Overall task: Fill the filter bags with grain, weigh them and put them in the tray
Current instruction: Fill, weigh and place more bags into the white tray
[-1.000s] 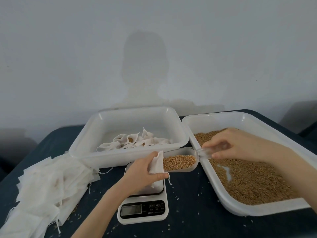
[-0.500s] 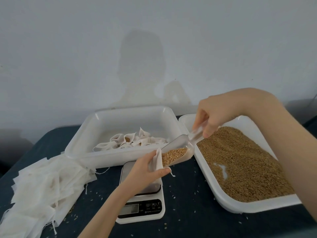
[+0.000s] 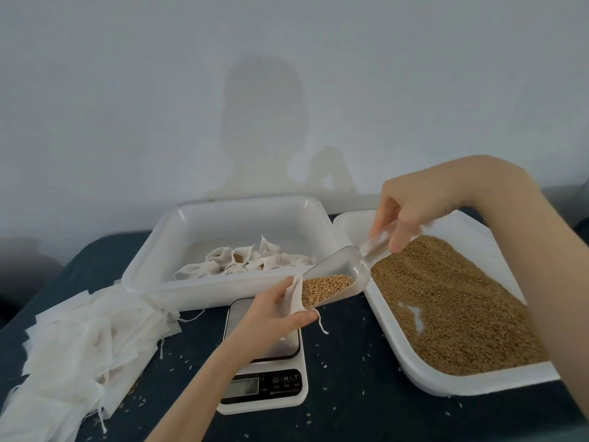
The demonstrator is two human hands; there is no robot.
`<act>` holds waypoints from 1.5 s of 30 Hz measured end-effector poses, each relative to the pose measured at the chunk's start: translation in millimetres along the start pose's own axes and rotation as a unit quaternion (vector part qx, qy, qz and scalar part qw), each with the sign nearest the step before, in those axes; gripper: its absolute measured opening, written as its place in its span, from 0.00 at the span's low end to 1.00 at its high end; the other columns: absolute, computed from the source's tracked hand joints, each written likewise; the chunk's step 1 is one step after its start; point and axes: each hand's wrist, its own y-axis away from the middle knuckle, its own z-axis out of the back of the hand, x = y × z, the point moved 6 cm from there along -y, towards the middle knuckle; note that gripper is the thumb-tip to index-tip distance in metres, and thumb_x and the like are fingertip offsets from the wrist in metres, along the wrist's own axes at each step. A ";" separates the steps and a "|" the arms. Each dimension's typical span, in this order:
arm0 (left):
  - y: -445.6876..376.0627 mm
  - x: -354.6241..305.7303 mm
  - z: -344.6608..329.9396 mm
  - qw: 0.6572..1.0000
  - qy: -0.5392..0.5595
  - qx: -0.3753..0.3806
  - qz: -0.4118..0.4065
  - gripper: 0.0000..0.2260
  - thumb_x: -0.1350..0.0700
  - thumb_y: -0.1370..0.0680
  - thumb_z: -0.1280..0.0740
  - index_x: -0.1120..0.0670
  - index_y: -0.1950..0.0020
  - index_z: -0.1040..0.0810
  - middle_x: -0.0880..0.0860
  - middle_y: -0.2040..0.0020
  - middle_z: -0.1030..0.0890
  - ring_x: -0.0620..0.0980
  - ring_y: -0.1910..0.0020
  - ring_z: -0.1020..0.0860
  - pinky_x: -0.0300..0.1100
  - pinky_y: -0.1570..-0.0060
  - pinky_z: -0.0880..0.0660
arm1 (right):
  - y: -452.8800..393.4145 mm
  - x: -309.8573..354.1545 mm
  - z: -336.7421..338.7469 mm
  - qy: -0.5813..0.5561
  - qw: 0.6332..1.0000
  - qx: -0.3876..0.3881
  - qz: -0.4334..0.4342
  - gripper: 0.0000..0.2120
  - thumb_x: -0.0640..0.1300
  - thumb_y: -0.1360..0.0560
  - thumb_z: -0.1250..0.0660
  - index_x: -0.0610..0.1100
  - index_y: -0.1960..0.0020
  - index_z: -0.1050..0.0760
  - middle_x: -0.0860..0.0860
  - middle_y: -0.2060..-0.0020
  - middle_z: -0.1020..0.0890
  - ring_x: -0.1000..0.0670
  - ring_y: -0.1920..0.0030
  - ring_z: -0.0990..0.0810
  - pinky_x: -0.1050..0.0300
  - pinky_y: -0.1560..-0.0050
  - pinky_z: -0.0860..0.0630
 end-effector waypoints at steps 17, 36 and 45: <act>-3.2 -2.8 -6.4 0.999 0.036 -0.023 -0.028 0.10 0.52 0.29 0.27 0.43 0.49 0.22 0.38 0.53 0.18 0.34 0.53 0.21 0.25 0.56 0.28 | 0.3 12.4 21.6 0.026 0.999 -0.018 -0.024 0.09 0.45 0.31 0.25 0.54 0.51 0.15 0.57 0.82 0.31 0.54 0.72 0.34 0.64 0.70 0.39; -6.0 -7.8 -13.4 0.998 0.043 -0.013 -0.038 0.16 0.40 0.35 0.31 0.40 0.49 0.23 0.36 0.53 0.18 0.37 0.50 0.21 0.26 0.54 0.27 | -2.2 18.5 26.6 -0.010 0.997 0.009 -0.072 0.10 0.36 0.27 0.30 0.40 0.46 0.18 0.57 0.83 0.28 0.60 0.81 0.30 0.71 0.76 0.34; -6.0 -6.0 -15.3 0.998 0.046 0.002 -0.032 0.14 0.42 0.32 0.32 0.41 0.48 0.24 0.34 0.55 0.18 0.33 0.52 0.22 0.24 0.56 0.28 | -17.3 14.9 27.0 -0.015 0.994 0.038 -0.100 0.08 0.40 0.31 0.27 0.43 0.52 0.17 0.54 0.78 0.23 0.58 0.79 0.30 0.68 0.78 0.38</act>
